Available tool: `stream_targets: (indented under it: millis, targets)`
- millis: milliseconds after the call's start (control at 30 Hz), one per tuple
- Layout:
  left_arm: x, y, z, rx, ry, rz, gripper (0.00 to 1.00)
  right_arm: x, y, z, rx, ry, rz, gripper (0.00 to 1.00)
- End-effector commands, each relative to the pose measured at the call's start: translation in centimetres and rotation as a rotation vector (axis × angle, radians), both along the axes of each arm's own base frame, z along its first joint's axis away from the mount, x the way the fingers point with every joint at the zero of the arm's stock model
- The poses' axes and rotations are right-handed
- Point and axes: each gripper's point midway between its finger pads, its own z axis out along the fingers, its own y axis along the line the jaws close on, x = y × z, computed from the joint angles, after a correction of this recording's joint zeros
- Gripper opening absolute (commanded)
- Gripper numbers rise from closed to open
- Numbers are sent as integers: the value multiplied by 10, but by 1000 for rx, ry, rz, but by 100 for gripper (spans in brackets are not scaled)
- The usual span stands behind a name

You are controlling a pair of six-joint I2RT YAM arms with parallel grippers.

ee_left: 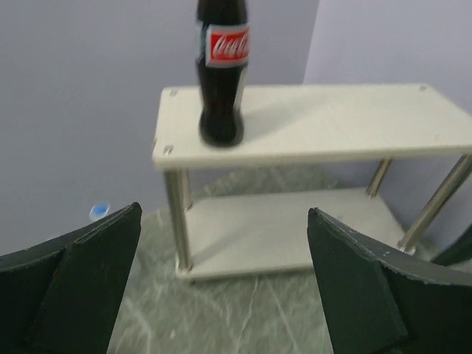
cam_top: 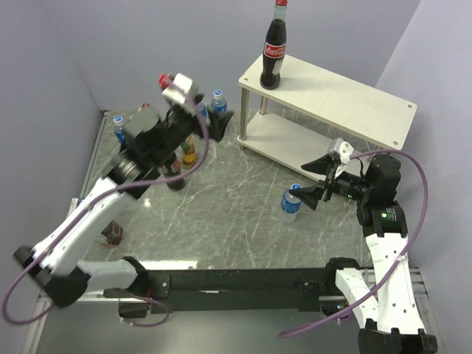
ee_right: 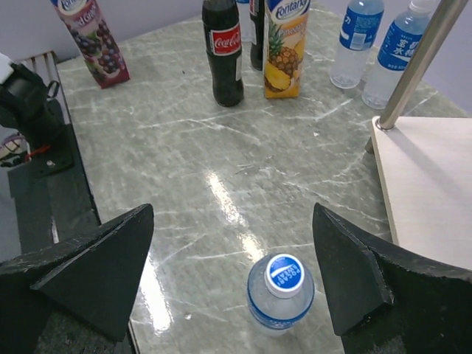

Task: Place and organize the beverage onto the shelf
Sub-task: Adjust the drink on the shelf, then pick up the drink from the center of the board.

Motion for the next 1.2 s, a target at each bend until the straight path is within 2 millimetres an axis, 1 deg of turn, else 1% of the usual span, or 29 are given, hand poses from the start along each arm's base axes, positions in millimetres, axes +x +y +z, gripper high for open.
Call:
stream_targets:
  millis: [0, 33, 67, 100, 133, 167, 233, 267, 300, 367, 467, 500, 533, 567, 600, 633, 667, 700, 733, 767, 800, 833, 867, 900, 967, 1000, 1033, 1100, 1167]
  targets:
    - [-23, 51, -18, 3, 28, 145, 99, 6, -2, -2, -40, -37, 4, 93]
    - [-24, 66, -28, 10, 46, 209, 100, 8, -2, -3, -49, -28, 10, 93]
    - [-25, 73, -52, 42, 81, 238, 100, 8, 0, -3, -51, -18, 20, 93]
    - [-36, 89, -49, 24, 66, 270, 100, 9, 0, -3, -55, -7, 23, 92]
    - [-38, 97, -57, 33, 76, 294, 99, 12, 2, -1, -60, 14, 35, 91]
    - [-37, 108, -76, 53, 100, 348, 100, 9, 11, 1, -63, 24, 72, 91]
    - [-43, 126, -82, 41, 101, 409, 99, 18, 18, 2, -96, 51, 72, 90]
    - [-41, 135, -96, 55, 123, 461, 99, 19, 24, 3, -113, 53, 78, 89]
    - [-45, 141, -97, 44, 121, 479, 100, 19, 39, -4, -139, 78, 121, 89]
    - [-46, 149, -105, 47, 134, 511, 99, 24, 51, 2, -170, 86, 128, 89]
    - [-52, 171, -103, 23, 131, 591, 99, 30, 82, -1, -239, 146, 200, 88]
    - [-59, 182, -96, -12, 117, 617, 99, 41, 93, -13, -271, 196, 212, 87]
    - [-62, 188, -93, -35, 105, 631, 100, 36, 111, 0, -283, 174, 253, 85]
    - [-64, 195, -100, -42, 105, 655, 100, 42, 119, -1, -302, 179, 243, 83]
    - [-73, 206, -92, -90, 73, 670, 99, 48, 135, -11, -314, 226, 252, 82]
    - [-76, 214, -92, -106, 64, 697, 99, 45, 156, 4, -299, 189, 283, 81]
    - [-83, 225, -92, -136, 47, 717, 99, 51, 167, 4, -306, 186, 266, 80]
    - [-87, 230, -89, -168, 30, 725, 99, 59, 182, -7, -312, 233, 252, 80]
    - [-90, 234, -87, -185, 18, 731, 100, 67, 197, 10, -279, 193, 236, 79]
    - [-92, 238, -89, -196, 7, 741, 99, 63, 215, 10, -279, 192, 239, 78]
    - [-98, 245, -84, -223, -14, 748, 99, 79, 228, -5, -295, 240, 179, 77]
    - [-101, 248, -81, -238, -27, 756, 100, 87, 240, 12, -262, 210, 161, 76]
    - [-102, 250, -82, -242, -29, 765, 100, 87, 253, 15, -253, 208, 158, 76]
    - [-104, 253, -82, -246, -34, 773, 99, 102, 266, 16, -243, 213, 95, 76]
    - [-105, 253, -81, -253, -41, 769, 99, 114, 281, 22, -213, 190, 48, 78]
    - [-105, 254, -80, -255, -43, 769, 100, 115, 295, 15, -208, 207, 34, 79]
    - [-105, 254, -81, -256, -45, 767, 100, 126, 301, 28, -167, 168, -8, 80]
    - [-105, 253, -82, -255, -44, 763, 99, 128, 316, 23, -140, 181, -35, 83]
    - [-104, 252, -82, -251, -46, 758, 100, 135, 324, 30, -104, 156, -69, 84]
